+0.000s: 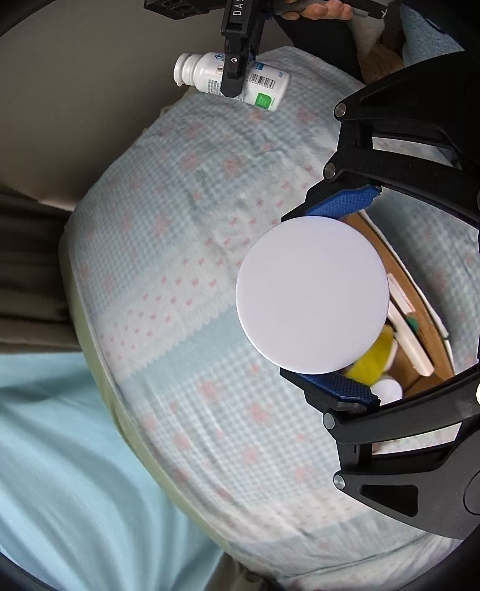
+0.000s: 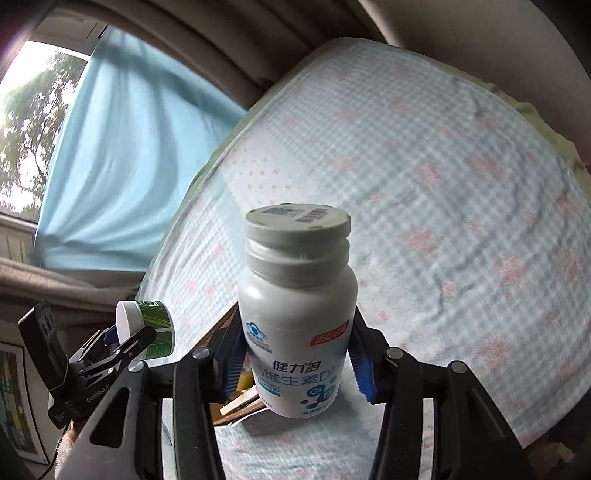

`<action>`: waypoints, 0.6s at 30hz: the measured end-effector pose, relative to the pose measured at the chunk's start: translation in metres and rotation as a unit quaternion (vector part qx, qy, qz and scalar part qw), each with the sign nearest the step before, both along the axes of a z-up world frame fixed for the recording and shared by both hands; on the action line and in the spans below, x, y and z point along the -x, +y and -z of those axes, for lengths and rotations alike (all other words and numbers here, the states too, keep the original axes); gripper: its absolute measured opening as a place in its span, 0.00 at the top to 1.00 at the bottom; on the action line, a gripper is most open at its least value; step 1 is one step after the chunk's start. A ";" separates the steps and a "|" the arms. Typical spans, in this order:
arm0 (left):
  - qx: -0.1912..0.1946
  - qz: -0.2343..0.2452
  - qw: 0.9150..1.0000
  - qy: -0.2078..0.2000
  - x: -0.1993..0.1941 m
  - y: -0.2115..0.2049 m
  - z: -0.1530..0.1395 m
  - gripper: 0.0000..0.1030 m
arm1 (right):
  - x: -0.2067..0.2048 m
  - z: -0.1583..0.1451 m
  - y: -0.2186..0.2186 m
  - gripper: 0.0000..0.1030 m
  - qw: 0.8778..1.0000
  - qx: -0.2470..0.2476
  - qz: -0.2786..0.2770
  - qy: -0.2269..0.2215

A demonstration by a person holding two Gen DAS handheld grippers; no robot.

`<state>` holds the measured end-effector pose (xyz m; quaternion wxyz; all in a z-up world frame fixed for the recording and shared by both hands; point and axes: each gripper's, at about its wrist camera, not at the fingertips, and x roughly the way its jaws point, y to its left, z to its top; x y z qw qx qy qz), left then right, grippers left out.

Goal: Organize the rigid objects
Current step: 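Carry the green jar and vitamin bottle into the box and open both tools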

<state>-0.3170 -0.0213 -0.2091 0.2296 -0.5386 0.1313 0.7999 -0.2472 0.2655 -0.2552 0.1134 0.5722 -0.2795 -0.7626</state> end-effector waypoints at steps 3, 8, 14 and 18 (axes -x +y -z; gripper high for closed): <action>-0.002 -0.036 0.999 -0.001 -0.011 -0.044 0.003 0.33 | 0.008 0.002 -0.031 0.55 0.999 -0.004 -0.038 0.001; -0.011 -0.087 0.996 -0.005 -0.033 -0.107 0.013 0.33 | -0.004 -0.001 -0.082 0.55 0.996 -0.016 -0.092 0.001; -0.024 -0.127 0.991 -0.019 -0.051 -0.164 0.039 0.33 | -0.017 0.017 -0.137 0.56 0.989 -0.052 -0.135 -0.011; -0.022 -0.133 0.990 -0.032 -0.051 -0.186 0.071 0.33 | -0.021 0.040 -0.166 0.56 0.984 -0.085 -0.154 -0.025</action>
